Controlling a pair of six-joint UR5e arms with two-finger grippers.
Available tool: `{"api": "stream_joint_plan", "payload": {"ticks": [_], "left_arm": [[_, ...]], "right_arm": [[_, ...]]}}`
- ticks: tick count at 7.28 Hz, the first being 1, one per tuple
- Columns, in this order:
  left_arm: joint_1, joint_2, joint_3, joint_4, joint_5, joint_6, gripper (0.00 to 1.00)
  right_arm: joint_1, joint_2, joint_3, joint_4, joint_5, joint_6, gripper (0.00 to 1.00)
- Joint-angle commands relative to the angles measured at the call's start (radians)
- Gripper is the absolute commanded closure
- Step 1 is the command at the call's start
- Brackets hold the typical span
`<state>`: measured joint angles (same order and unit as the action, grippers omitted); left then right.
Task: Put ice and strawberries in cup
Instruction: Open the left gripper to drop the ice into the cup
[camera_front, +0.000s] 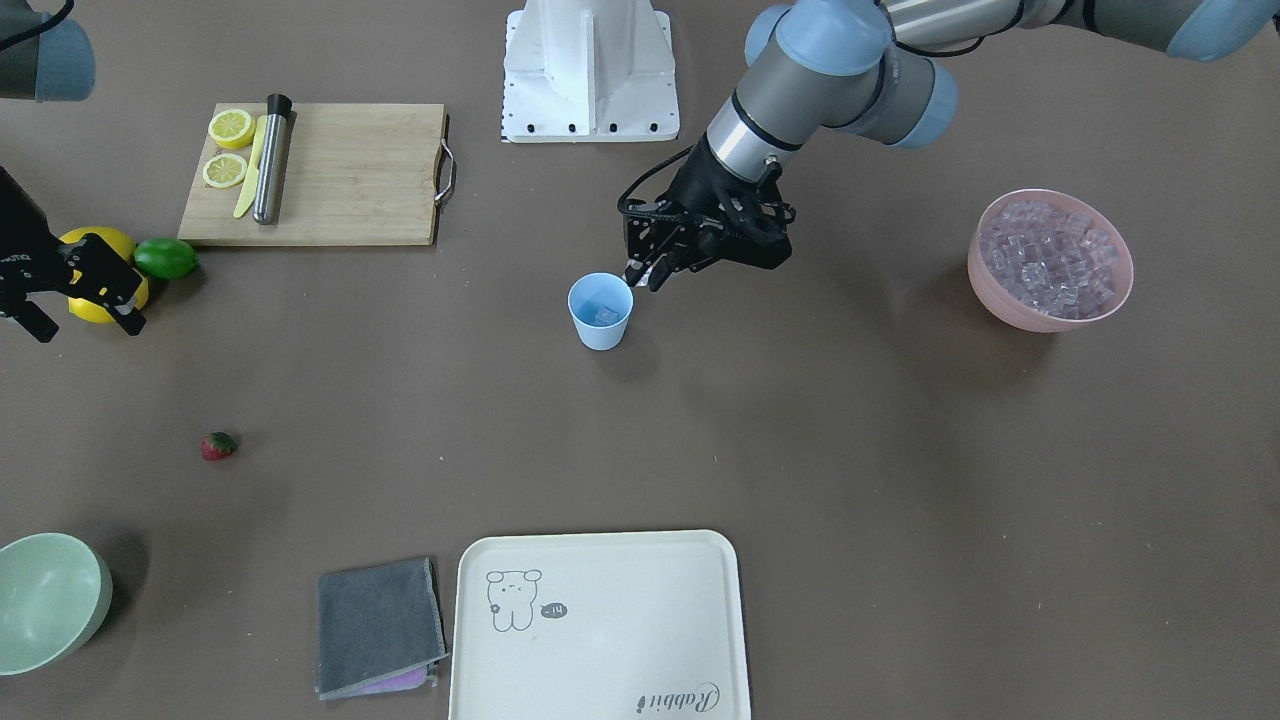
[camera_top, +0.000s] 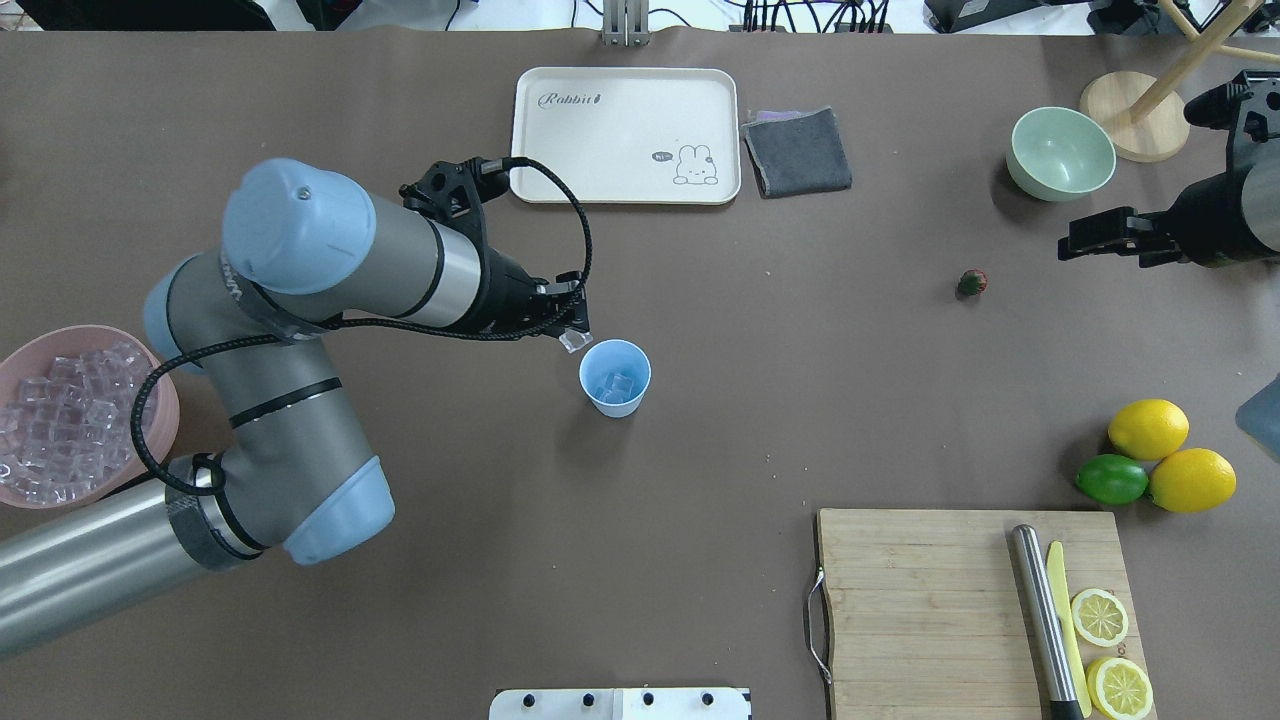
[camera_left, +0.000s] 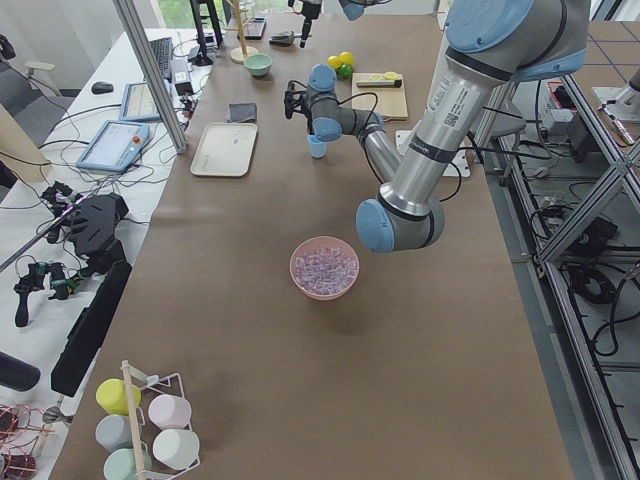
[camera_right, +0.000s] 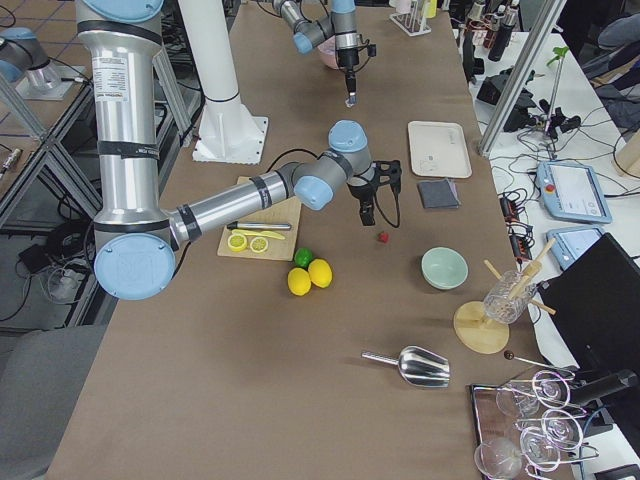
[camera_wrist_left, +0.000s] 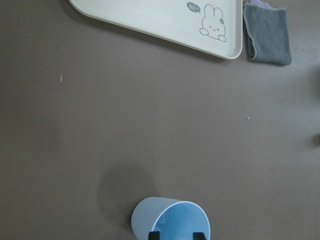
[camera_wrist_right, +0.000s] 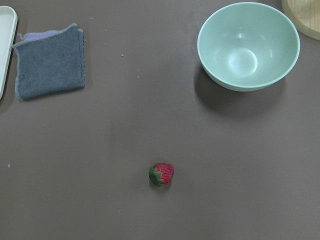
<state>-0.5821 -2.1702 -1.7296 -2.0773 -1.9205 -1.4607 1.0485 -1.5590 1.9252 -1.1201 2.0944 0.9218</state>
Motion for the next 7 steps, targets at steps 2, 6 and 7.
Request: {"api": "stream_joint_plan", "payload": {"ticks": [2, 6, 7], "left_arm": [[0.045, -0.023, 0.028, -0.001, 0.055, -0.038, 1.0], [0.062, -0.039, 0.091, -0.072, 0.129, -0.04, 0.96], [0.064, -0.037, 0.091, -0.072, 0.127, -0.037, 0.27]], "right_arm": [[-0.001, 0.004, -0.003, -0.001, -0.002, 0.0, 0.0], [-0.001, 0.008, -0.008, -0.001, -0.002, 0.0, 0.0], [-0.001, 0.008, -0.008, -0.001, -0.002, 0.0, 0.0]]}}
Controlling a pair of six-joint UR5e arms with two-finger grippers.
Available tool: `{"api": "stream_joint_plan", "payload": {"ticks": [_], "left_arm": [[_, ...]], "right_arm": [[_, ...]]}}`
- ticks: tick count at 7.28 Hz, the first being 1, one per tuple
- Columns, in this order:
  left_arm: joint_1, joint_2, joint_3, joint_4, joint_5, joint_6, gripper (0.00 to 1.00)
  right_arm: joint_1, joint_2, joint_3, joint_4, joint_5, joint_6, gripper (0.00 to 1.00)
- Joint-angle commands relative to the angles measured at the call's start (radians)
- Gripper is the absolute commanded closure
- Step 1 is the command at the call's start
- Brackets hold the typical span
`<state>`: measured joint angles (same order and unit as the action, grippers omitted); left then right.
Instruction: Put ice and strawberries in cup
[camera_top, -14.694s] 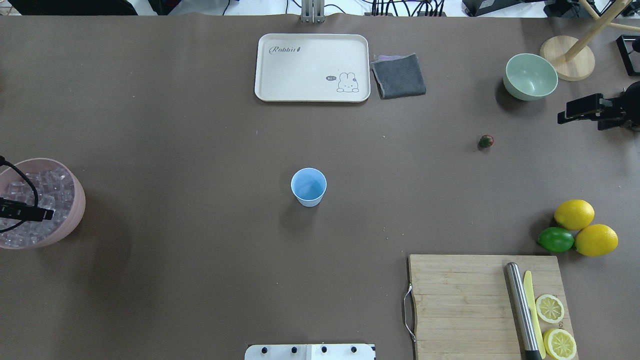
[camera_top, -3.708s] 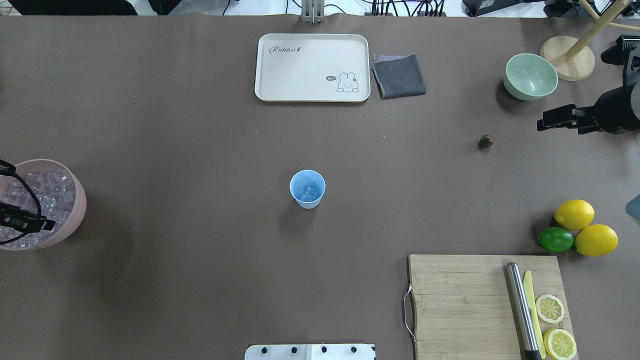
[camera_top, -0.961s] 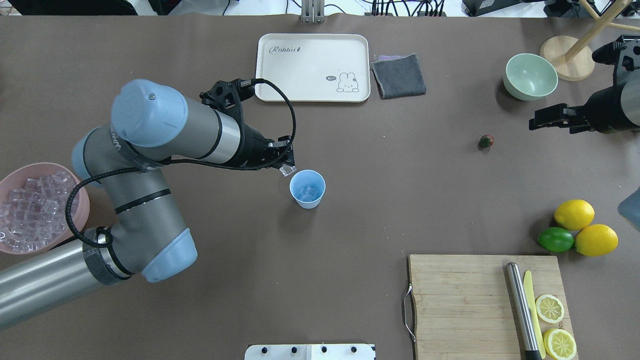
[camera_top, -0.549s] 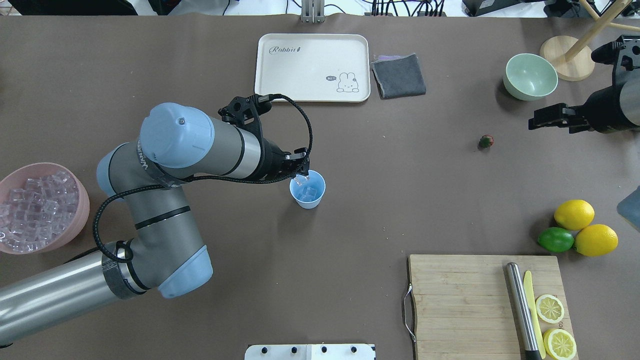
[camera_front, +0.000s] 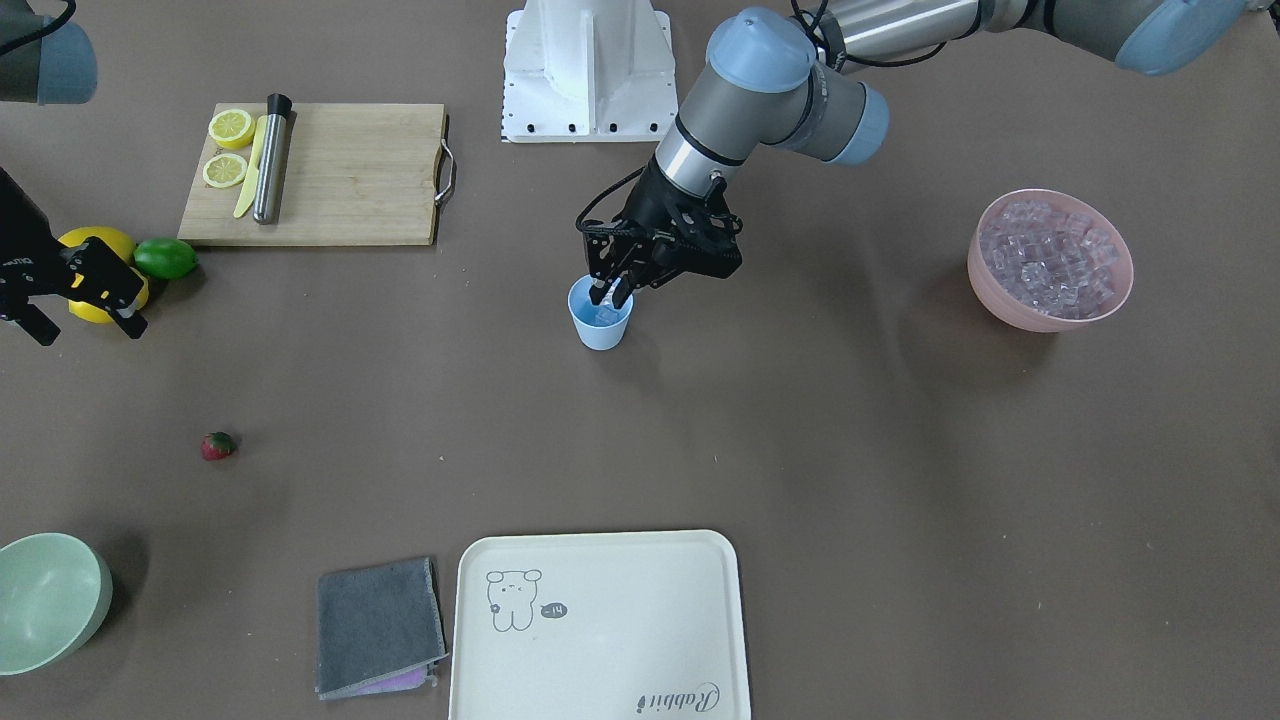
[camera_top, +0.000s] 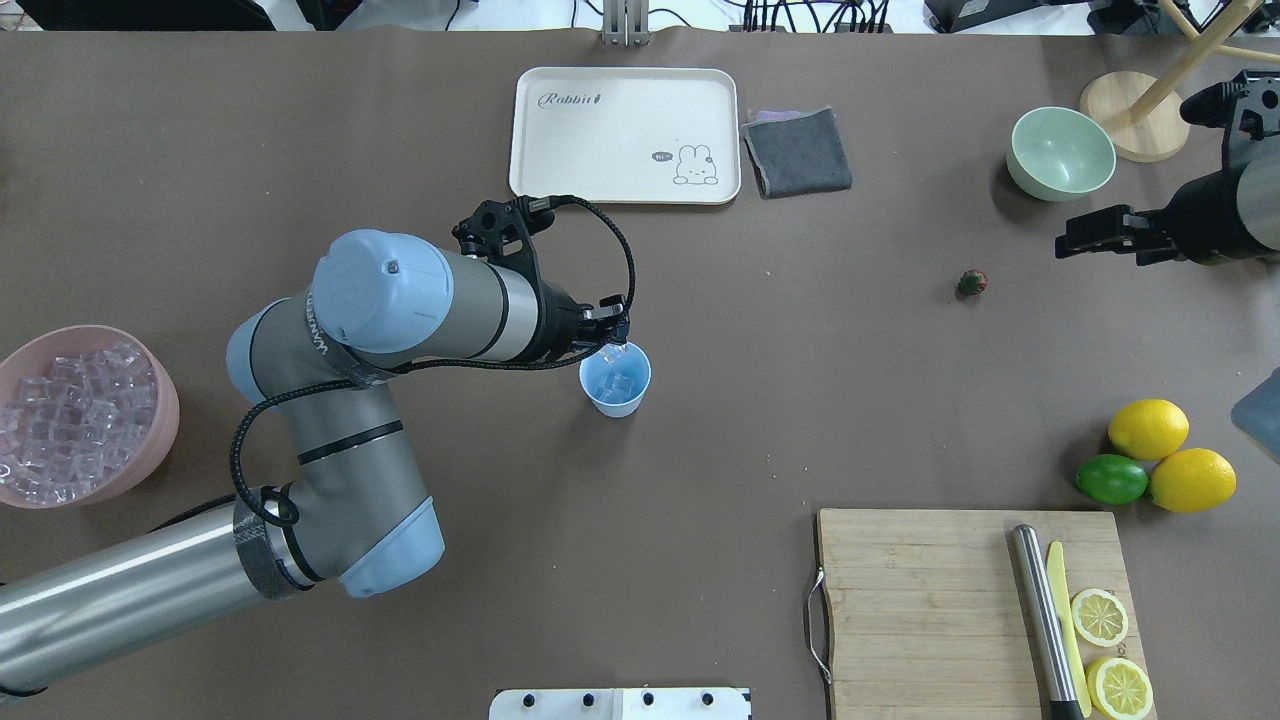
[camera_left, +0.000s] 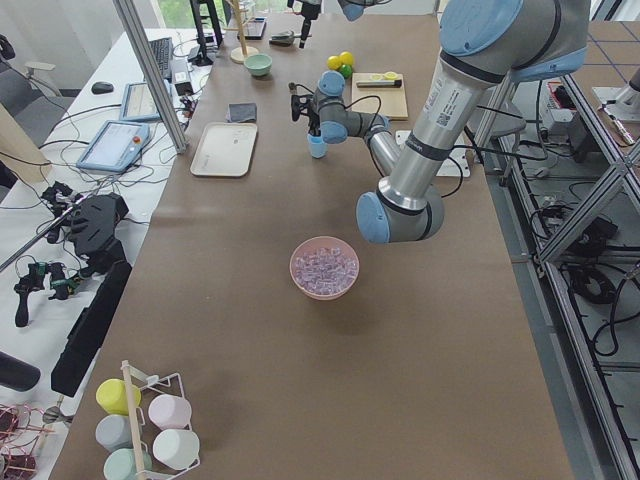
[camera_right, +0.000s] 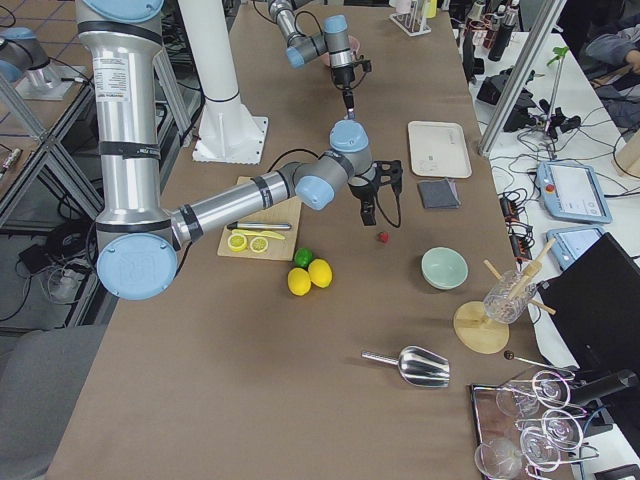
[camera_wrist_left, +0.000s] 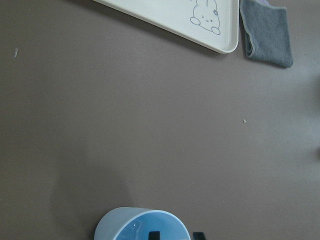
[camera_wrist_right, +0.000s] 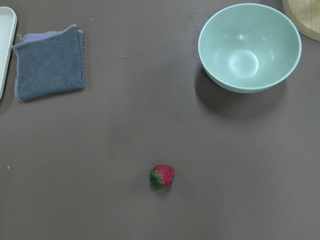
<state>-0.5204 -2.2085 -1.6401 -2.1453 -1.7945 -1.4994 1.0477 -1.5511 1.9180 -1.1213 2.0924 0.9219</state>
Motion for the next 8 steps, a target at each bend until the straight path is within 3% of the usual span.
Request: {"api": "stream_joint_plan", "payload": {"ticks": [1, 5, 6, 8], "left_arm": [[0.006, 0.003, 0.002, -0.008, 0.001, 0.007, 0.03], [-0.012, 0.015, -0.009, 0.016, 0.003, 0.011, 0.03], [-0.051, 0.054, -0.039, 0.086, -0.011, 0.09, 0.03], [-0.125, 0.143, -0.267, 0.434, -0.023, 0.388, 0.02]], "right_arm": [[0.0, 0.0, -0.002, 0.0, 0.0, 0.0, 0.0], [-0.002, 0.005, -0.002, 0.0, 0.0, 0.002, 0.0], [-0.002, 0.006, -0.002, 0.0, 0.0, 0.002, 0.0], [-0.003, 0.005, -0.002, 0.0, 0.0, 0.003, 0.0]]}}
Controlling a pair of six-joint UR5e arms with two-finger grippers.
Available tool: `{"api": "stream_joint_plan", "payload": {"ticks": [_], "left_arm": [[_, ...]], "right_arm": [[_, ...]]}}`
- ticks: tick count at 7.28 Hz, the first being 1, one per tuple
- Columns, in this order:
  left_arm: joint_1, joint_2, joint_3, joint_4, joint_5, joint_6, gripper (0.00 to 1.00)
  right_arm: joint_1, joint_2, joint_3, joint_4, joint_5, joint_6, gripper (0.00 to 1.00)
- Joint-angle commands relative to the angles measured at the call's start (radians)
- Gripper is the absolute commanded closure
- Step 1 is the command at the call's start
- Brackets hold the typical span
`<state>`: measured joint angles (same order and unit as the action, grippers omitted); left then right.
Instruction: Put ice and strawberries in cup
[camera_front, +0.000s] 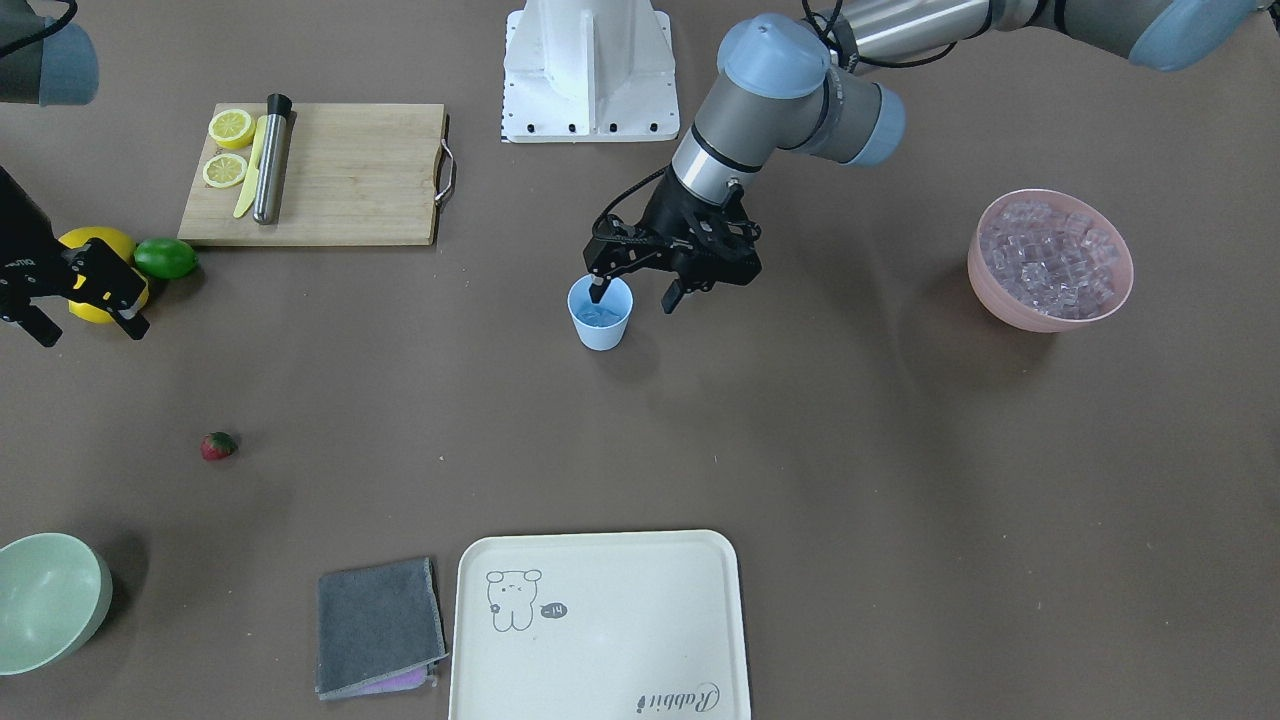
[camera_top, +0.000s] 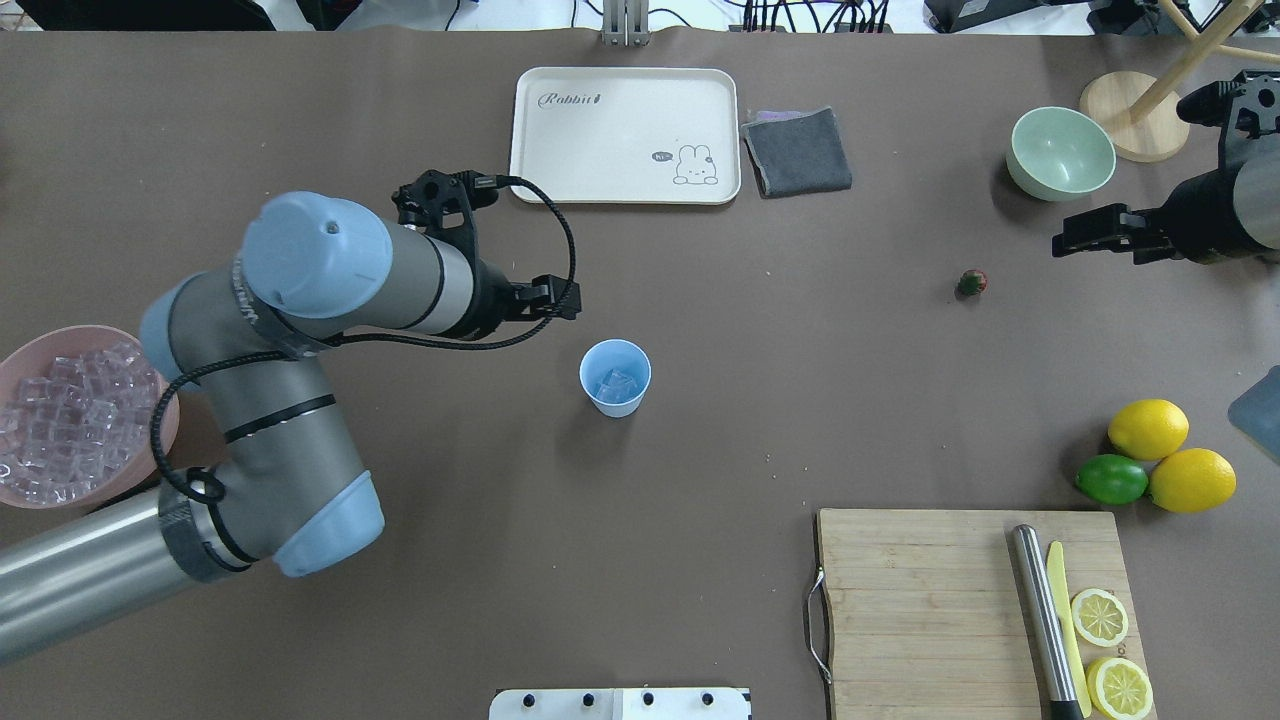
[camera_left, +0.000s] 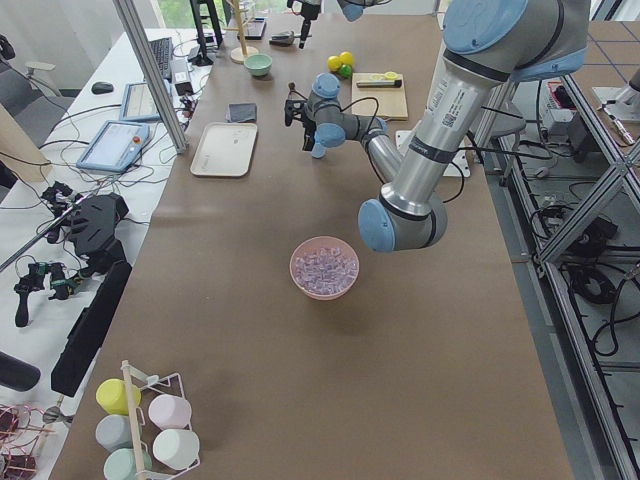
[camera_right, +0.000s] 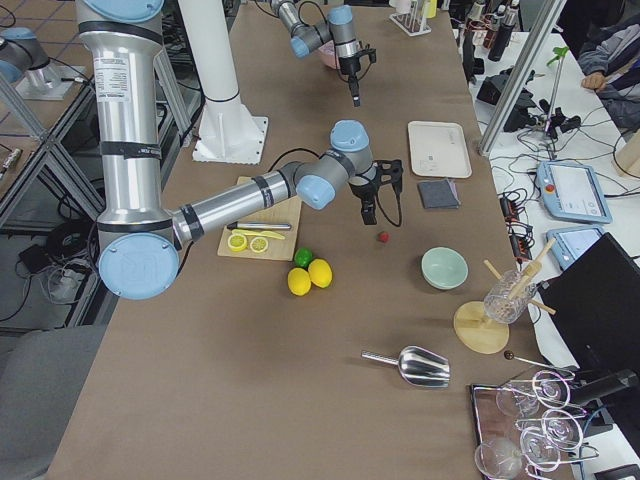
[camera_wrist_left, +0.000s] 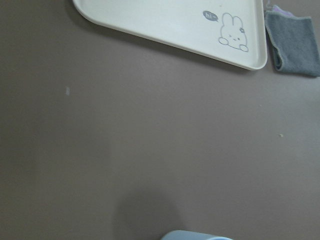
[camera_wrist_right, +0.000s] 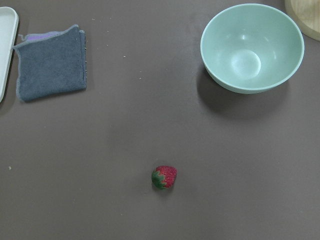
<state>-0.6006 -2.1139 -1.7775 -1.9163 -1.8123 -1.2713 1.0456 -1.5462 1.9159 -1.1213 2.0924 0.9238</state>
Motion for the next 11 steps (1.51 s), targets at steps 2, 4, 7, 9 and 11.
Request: {"api": "stream_joint_plan", "payload": {"ticks": [2, 4, 7, 9, 11], "left_arm": [[-0.158, 0.131, -0.242, 0.423, -0.007, 0.414, 0.02], [-0.381, 0.301, -0.243, 0.412, -0.144, 0.781, 0.01], [-0.736, 0.484, -0.078, 0.401, -0.452, 1.261, 0.02], [-0.884, 0.522, 0.047, 0.402, -0.47, 1.534, 0.02], [-0.907, 0.548, 0.056, 0.399, -0.472, 1.612, 0.02]], "right_arm": [[-0.004, 0.001, -0.008, 0.0, -0.003, 0.0, 0.0], [-0.018, 0.0, -0.011, 0.0, -0.023, 0.0, 0.0], [-0.021, 0.0, -0.011, 0.0, -0.023, 0.0, 0.0], [-0.021, 0.0, -0.011, 0.0, -0.025, 0.0, 0.0], [-0.077, 0.009, -0.041, -0.015, -0.088, 0.009, 0.0]]}}
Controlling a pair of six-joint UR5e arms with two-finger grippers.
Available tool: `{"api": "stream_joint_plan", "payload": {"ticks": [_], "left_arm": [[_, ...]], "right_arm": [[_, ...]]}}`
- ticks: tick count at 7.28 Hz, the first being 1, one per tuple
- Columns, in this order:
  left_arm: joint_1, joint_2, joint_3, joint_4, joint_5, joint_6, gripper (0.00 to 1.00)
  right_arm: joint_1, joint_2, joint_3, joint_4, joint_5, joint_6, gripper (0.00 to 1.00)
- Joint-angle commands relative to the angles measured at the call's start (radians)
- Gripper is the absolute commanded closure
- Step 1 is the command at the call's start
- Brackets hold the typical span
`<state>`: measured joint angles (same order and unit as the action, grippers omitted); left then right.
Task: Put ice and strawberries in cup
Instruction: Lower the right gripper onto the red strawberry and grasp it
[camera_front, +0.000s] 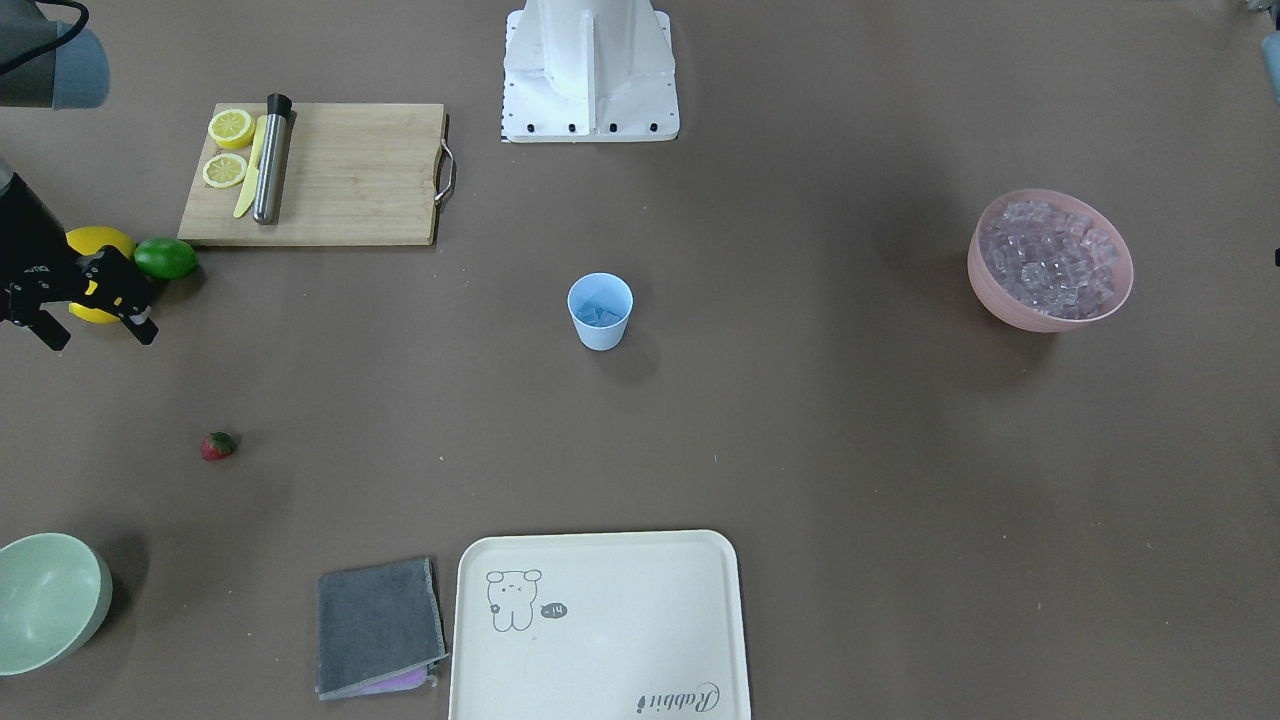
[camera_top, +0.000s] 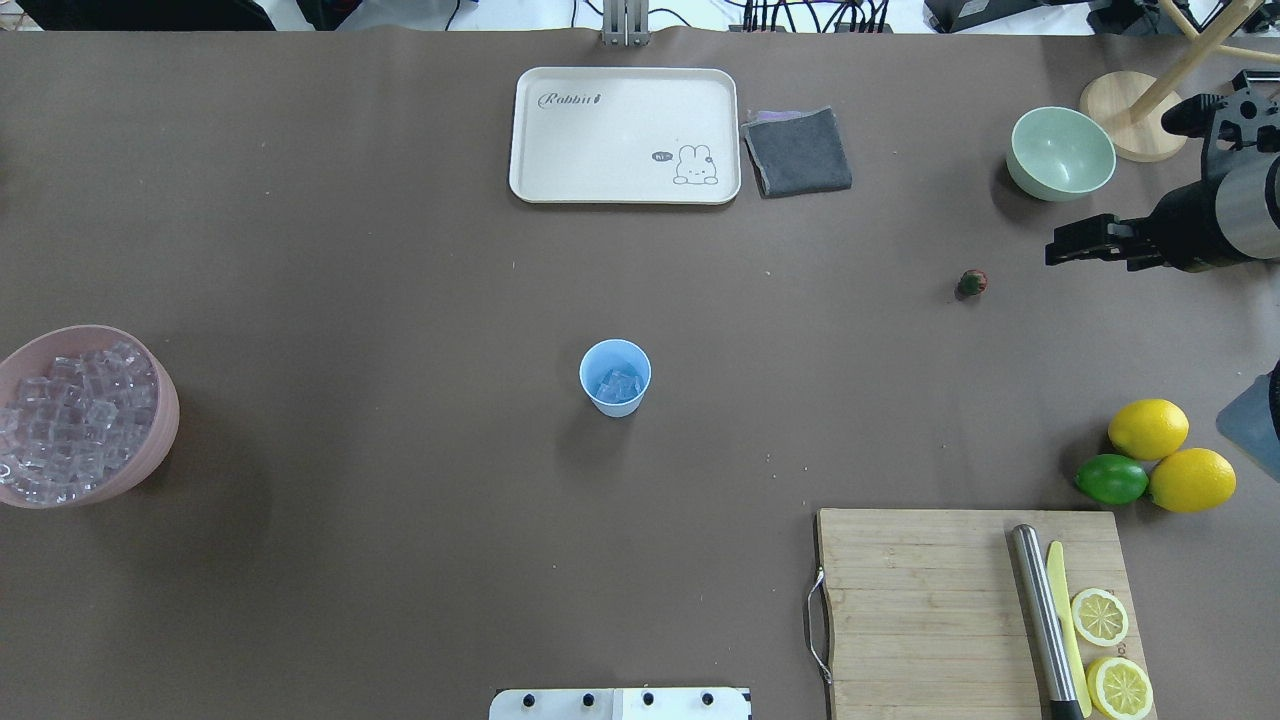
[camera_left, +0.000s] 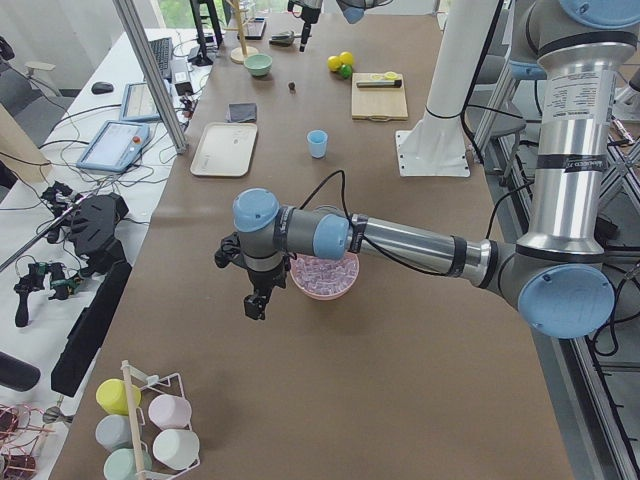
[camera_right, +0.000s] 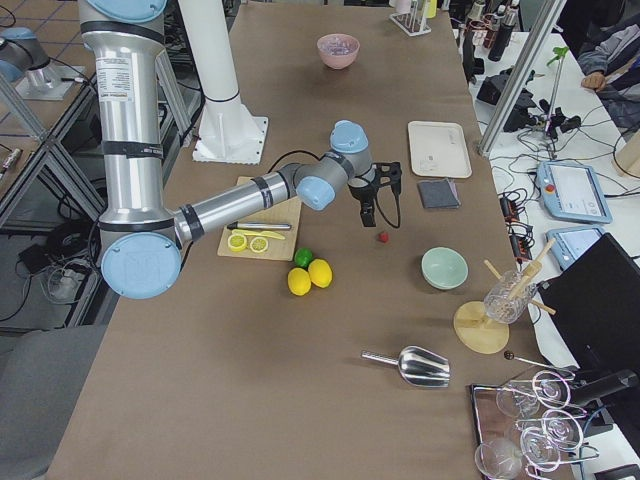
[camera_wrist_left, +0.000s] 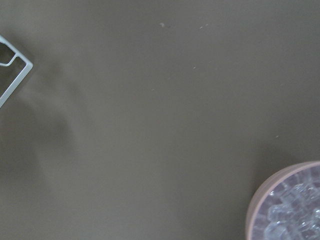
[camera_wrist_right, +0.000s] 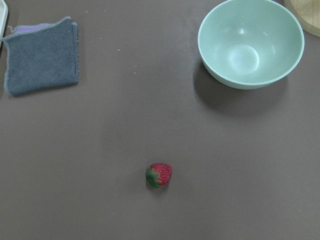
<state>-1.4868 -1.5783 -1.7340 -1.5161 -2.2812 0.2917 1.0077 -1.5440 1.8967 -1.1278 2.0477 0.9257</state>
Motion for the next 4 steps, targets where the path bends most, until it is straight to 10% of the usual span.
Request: {"api": "stream_joint_plan", "payload": {"ticks": [1, 4], "left_arm": [[-0.021, 0.014, 0.013, -0.001, -0.033, 0.049, 0.02], [-0.021, 0.026, 0.013, -0.003, -0.129, 0.049, 0.02]], "right_arm": [[-0.062, 0.093, -0.113, -0.012, -0.085, 0.04, 0.0], [-0.104, 0.209, -0.296, -0.003, -0.121, 0.061, 0.0]]}}
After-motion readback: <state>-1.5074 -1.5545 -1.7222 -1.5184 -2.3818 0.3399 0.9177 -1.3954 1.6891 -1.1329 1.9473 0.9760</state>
